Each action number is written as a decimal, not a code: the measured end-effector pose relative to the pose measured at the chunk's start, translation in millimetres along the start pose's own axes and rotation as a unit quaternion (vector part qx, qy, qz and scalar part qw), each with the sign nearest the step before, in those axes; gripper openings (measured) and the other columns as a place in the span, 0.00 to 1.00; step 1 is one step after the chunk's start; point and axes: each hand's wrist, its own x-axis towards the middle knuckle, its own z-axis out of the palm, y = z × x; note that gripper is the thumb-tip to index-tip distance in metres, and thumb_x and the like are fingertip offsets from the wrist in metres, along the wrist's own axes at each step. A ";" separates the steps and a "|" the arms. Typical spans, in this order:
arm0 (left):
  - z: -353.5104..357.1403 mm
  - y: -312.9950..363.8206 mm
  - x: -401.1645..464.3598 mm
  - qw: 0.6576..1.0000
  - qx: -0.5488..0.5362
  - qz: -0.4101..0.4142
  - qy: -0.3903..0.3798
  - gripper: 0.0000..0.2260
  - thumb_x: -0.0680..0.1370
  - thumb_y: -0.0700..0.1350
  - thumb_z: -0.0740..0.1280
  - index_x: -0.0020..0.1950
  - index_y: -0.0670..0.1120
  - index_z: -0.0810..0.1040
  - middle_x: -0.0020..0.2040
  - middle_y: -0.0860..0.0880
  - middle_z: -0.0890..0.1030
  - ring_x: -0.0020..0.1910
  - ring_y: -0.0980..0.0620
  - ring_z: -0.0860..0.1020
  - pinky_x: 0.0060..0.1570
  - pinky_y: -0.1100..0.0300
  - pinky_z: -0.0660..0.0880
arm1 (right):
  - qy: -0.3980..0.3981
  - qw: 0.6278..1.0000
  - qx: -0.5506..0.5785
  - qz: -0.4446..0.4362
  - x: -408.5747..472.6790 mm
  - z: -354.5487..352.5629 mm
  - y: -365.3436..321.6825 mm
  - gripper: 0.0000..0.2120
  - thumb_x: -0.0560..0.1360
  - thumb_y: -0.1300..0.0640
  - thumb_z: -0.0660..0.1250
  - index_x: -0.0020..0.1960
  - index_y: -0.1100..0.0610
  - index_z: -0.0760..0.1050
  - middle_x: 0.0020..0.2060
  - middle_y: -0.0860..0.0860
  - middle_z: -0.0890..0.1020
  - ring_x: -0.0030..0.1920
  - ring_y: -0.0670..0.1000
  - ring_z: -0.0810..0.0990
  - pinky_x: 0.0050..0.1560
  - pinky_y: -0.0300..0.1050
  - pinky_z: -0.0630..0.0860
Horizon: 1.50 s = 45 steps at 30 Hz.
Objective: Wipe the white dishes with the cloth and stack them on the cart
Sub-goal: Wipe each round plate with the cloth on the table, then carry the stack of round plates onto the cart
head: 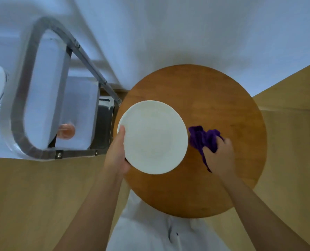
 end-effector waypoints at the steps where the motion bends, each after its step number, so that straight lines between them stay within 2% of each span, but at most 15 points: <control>1: -2.7 -2.0 2.7 1.000 0.002 0.008 -0.013 0.23 0.81 0.59 0.54 0.71 0.49 0.69 0.64 0.43 0.78 0.61 0.40 0.77 0.59 0.37 0.74 | -0.016 0.999 -0.023 0.028 6.1 4.6 9.5 0.08 0.73 0.56 0.68 0.51 0.55 0.73 0.51 0.52 0.72 0.51 0.56 0.73 0.50 0.44 0.71; 5: -6.0 -1.8 10.4 0.999 0.007 0.024 -0.022 0.23 0.79 0.61 0.53 0.70 0.53 0.71 0.64 0.45 0.79 0.61 0.40 0.78 0.59 0.37 0.74 | -0.087 0.991 -0.068 0.081 19.6 22.4 29.6 0.27 0.74 0.50 0.67 0.70 0.56 0.65 0.69 0.59 0.63 0.69 0.59 0.61 0.67 0.52 0.61; 9: -7.7 -3.5 15.9 0.999 0.030 0.034 0.011 0.23 0.75 0.64 0.54 0.65 0.56 0.74 0.59 0.50 0.82 0.56 0.47 0.81 0.49 0.49 0.80 | -0.123 0.983 -0.041 0.133 28.8 37.8 16.9 0.29 0.76 0.44 0.62 0.74 0.50 0.59 0.74 0.57 0.58 0.73 0.59 0.54 0.70 0.57 0.57; 13: -12.7 -2.8 23.0 0.983 0.143 0.033 0.107 0.24 0.78 0.64 0.52 0.68 0.55 0.70 0.62 0.52 0.78 0.59 0.48 0.77 0.57 0.46 0.77 | -0.131 0.978 -0.042 0.158 34.5 44.0 -12.3 0.28 0.77 0.38 0.53 0.74 0.47 0.58 0.74 0.54 0.56 0.74 0.58 0.51 0.71 0.63 0.52; 15: -15.5 -2.5 27.3 0.953 0.245 0.082 0.161 0.21 0.80 0.61 0.52 0.65 0.51 0.71 0.56 0.53 0.78 0.54 0.52 0.76 0.51 0.56 0.77 | -0.121 0.981 -0.109 0.102 32.5 43.6 -25.2 0.29 0.77 0.36 0.49 0.73 0.48 0.58 0.74 0.54 0.57 0.74 0.57 0.50 0.70 0.64 0.46; 17: -19.2 -2.6 31.6 0.894 0.367 0.153 0.206 0.16 0.82 0.57 0.52 0.59 0.49 0.72 0.52 0.50 0.76 0.50 0.52 0.76 0.48 0.58 0.76 | -0.105 0.987 -0.107 0.064 32.7 44.8 -37.3 0.29 0.77 0.35 0.49 0.72 0.49 0.60 0.73 0.54 0.59 0.73 0.57 0.53 0.69 0.64 0.47; 20: -25.3 -8.9 40.8 0.819 0.470 0.212 0.251 0.16 0.83 0.54 0.53 0.60 0.45 0.72 0.53 0.47 0.69 0.50 0.50 0.73 0.50 0.56 0.74 | -0.158 0.979 0.095 0.082 38.2 51.1 -54.0 0.32 0.75 0.37 0.57 0.72 0.54 0.61 0.70 0.54 0.66 0.69 0.57 0.64 0.67 0.61 0.64; 23: -25.9 -12.8 52.1 0.828 0.428 0.205 0.298 0.16 0.82 0.52 0.58 0.64 0.43 0.72 0.58 0.41 0.71 0.59 0.43 0.72 0.58 0.46 0.75 | -0.189 0.949 0.220 0.126 40.2 57.7 -64.5 0.31 0.74 0.42 0.64 0.72 0.51 0.59 0.64 0.48 0.72 0.60 0.50 0.74 0.52 0.48 0.77; 26: -30.1 -21.3 61.7 0.823 0.478 0.161 0.261 0.21 0.82 0.53 0.55 0.75 0.48 0.64 0.68 0.41 0.68 0.66 0.41 0.69 0.65 0.42 0.69 | -0.186 0.937 0.263 0.136 42.8 64.5 -64.0 0.27 0.74 0.47 0.67 0.70 0.48 0.61 0.58 0.44 0.75 0.53 0.45 0.76 0.38 0.37 0.75; 29: -32.1 -27.1 64.6 0.880 0.412 0.141 0.190 0.26 0.81 0.57 0.56 0.78 0.53 0.53 0.74 0.47 0.65 0.69 0.44 0.67 0.64 0.42 0.69 | -0.174 0.924 0.318 0.123 46.5 66.8 -60.4 0.21 0.73 0.52 0.68 0.64 0.44 0.67 0.53 0.41 0.78 0.51 0.43 0.79 0.35 0.33 0.76; 33: -33.3 -28.2 66.2 0.981 0.147 0.029 0.128 0.27 0.78 0.61 0.60 0.74 0.54 0.61 0.69 0.48 0.72 0.66 0.44 0.73 0.61 0.44 0.74 | -0.203 0.880 0.394 0.169 50.1 66.5 -56.0 0.23 0.72 0.53 0.70 0.66 0.46 0.70 0.55 0.45 0.81 0.52 0.49 0.81 0.43 0.45 0.80; 35: -38.2 -29.8 67.2 0.997 0.050 0.013 0.058 0.21 0.78 0.62 0.58 0.67 0.55 0.72 0.60 0.49 0.80 0.58 0.45 0.79 0.53 0.46 0.79 | -0.233 0.842 0.442 0.204 52.7 68.0 -52.3 0.22 0.72 0.53 0.69 0.66 0.46 0.71 0.55 0.48 0.81 0.53 0.52 0.82 0.46 0.51 0.80; 38: -45.4 -28.7 72.8 0.999 -0.046 -0.004 0.008 0.21 0.81 0.59 0.53 0.51 0.53 0.84 0.49 0.50 0.85 0.47 0.49 0.84 0.41 0.52 0.82 | -0.253 0.789 0.505 0.241 53.6 68.9 -49.4 0.19 0.72 0.50 0.67 0.62 0.50 0.73 0.52 0.50 0.83 0.50 0.53 0.83 0.41 0.48 0.81; 42: -42.8 -24.9 79.7 0.999 -0.037 -0.013 -0.020 0.29 0.76 0.60 0.57 0.73 0.48 0.67 0.66 0.40 0.75 0.63 0.36 0.75 0.59 0.38 0.74 | -0.257 0.765 0.527 0.267 53.5 71.3 -47.1 0.17 0.71 0.48 0.67 0.59 0.51 0.75 0.51 0.52 0.84 0.49 0.54 0.83 0.40 0.50 0.80; 45: -37.4 -24.0 79.0 0.998 -0.056 -0.018 -0.012 0.30 0.72 0.59 0.61 0.72 0.49 0.67 0.61 0.43 0.78 0.59 0.38 0.77 0.51 0.43 0.78 | -0.252 0.771 0.519 0.268 52.9 71.1 -48.3 0.17 0.72 0.49 0.66 0.60 0.51 0.74 0.52 0.52 0.84 0.50 0.55 0.83 0.45 0.52 0.79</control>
